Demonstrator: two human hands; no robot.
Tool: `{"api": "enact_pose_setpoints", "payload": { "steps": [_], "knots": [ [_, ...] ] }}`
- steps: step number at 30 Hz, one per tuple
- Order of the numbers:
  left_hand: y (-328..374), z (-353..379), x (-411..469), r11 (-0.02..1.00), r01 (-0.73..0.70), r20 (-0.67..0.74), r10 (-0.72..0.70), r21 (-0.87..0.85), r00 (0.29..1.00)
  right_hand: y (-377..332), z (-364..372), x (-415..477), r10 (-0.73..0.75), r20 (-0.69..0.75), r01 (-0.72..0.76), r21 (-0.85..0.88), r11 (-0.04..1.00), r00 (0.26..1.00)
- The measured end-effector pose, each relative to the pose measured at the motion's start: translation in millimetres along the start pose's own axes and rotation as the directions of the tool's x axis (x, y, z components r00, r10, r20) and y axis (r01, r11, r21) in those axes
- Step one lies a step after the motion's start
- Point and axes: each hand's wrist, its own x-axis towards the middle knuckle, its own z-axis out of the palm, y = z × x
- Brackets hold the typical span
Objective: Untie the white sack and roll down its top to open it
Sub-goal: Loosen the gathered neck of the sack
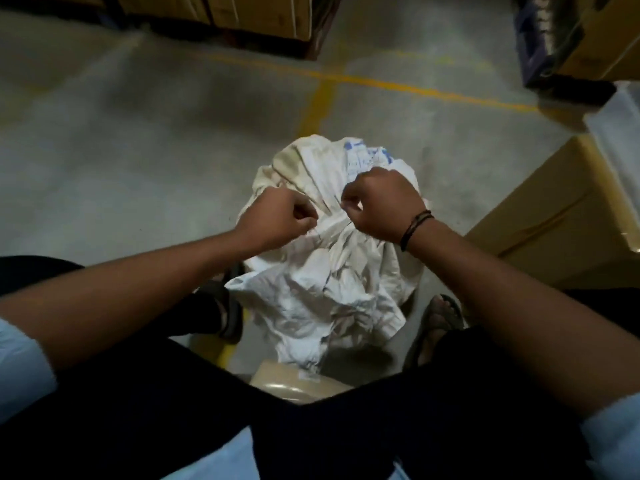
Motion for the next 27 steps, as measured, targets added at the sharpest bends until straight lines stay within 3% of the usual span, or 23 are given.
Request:
{"api": "enact_pose_setpoints", "payload": {
  "steps": [5, 10, 13, 16, 21, 24, 27],
  "knots": [
    [-12.7, 23.6, -21.4, 0.996, -0.084, 0.066, 0.085, -0.023, 0.994, -19.2, 24.0, -32.7, -0.008, 0.113, 0.013, -0.048, 0.999, 0.994],
    [1.6, 30.9, -6.4, 0.987, -0.151, 0.046, 0.154, -0.062, 0.987, -41.9, 39.1, -70.7, 0.009, 0.026, -0.009, -0.003, 1.0, 1.0],
    [-1.0, 31.1, -2.8, 0.989, -0.135, 0.036, 0.138, -0.064, 0.99, -56.1, 53.9, -87.8, -0.022, 0.093, 0.034, -0.132, 0.991, 0.995],
    [-0.7, 25.1, 4.3, 0.991, -0.123, 0.049, 0.125, -0.052, 0.991, -49.6, 66.3, -87.7, -0.105, 0.04, 0.111, -0.182, 0.977, 0.994],
    [12.5, 13.7, 26.4, 0.992, -0.121, 0.082, 0.123, -0.03, 0.989, -19.5, 73.8, -65.6, -0.046, 0.028, 0.051, -0.188, 0.981, 0.999],
    [25.3, 10.6, 37.6, 0.989, -0.137, -0.017, 0.136, -0.061, 0.991, -7.3, 79.0, -47.9, 0.047, 0.043, -0.04, -0.151, 0.988, 0.998],
    [41.7, 5.6, 46.5, 0.982, -0.175, -0.141, 0.164, -0.069, 0.976, 2.1, 80.6, -28.4, 0.195, 0.019, -0.195, 0.026, 0.98, 0.981]
  ]
}}
